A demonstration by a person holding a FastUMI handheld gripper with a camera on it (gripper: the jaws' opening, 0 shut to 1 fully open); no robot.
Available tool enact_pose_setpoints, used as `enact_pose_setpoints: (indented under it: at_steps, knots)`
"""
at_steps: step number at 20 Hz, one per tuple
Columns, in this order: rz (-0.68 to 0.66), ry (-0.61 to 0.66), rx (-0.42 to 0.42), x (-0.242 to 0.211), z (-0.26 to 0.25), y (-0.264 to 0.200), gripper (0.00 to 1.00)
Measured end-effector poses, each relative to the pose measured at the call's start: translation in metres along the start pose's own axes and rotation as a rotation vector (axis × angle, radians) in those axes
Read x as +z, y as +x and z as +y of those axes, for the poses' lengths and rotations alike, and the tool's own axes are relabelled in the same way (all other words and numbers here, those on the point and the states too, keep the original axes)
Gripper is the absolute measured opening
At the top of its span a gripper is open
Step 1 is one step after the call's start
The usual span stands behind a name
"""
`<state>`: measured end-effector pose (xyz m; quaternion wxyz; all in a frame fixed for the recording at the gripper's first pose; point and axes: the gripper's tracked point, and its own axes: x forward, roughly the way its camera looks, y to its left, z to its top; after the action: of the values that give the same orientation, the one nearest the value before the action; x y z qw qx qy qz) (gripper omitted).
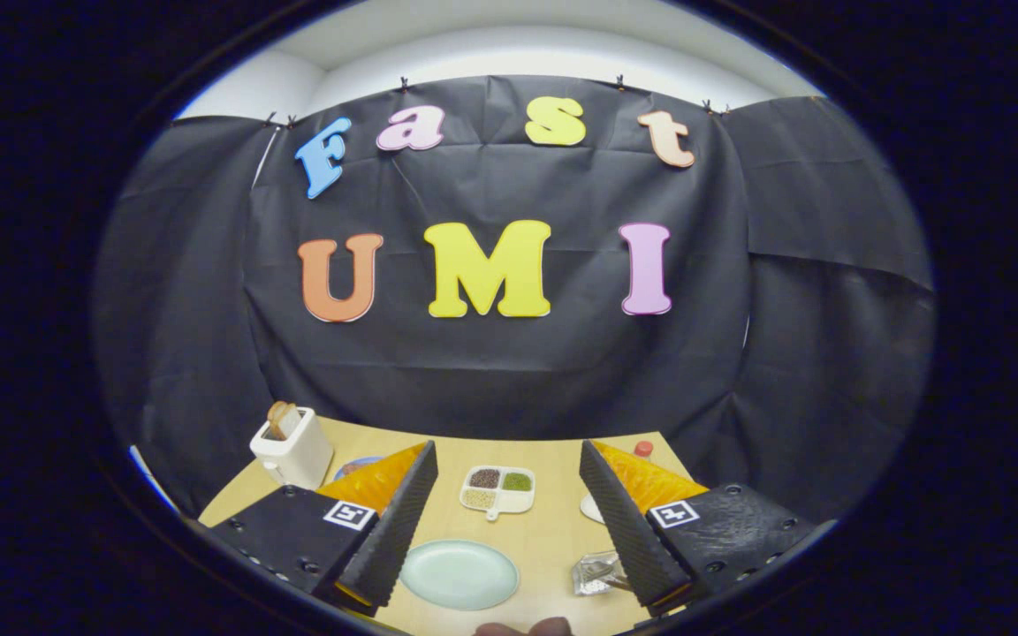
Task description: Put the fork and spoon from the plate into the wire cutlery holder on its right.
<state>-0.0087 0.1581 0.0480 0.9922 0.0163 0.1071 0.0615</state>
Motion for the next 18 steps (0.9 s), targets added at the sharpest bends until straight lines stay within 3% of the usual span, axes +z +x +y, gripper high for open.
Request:
enact_pose_setpoints:
  at_steps: [8, 18]
  knots:
    - [-0.115, 0.011, -0.05, 0.03, -0.001, -0.018, 0.97]
    - [-0.13, -0.058, -0.054, 0.033, -0.003, -0.036, 0.96]
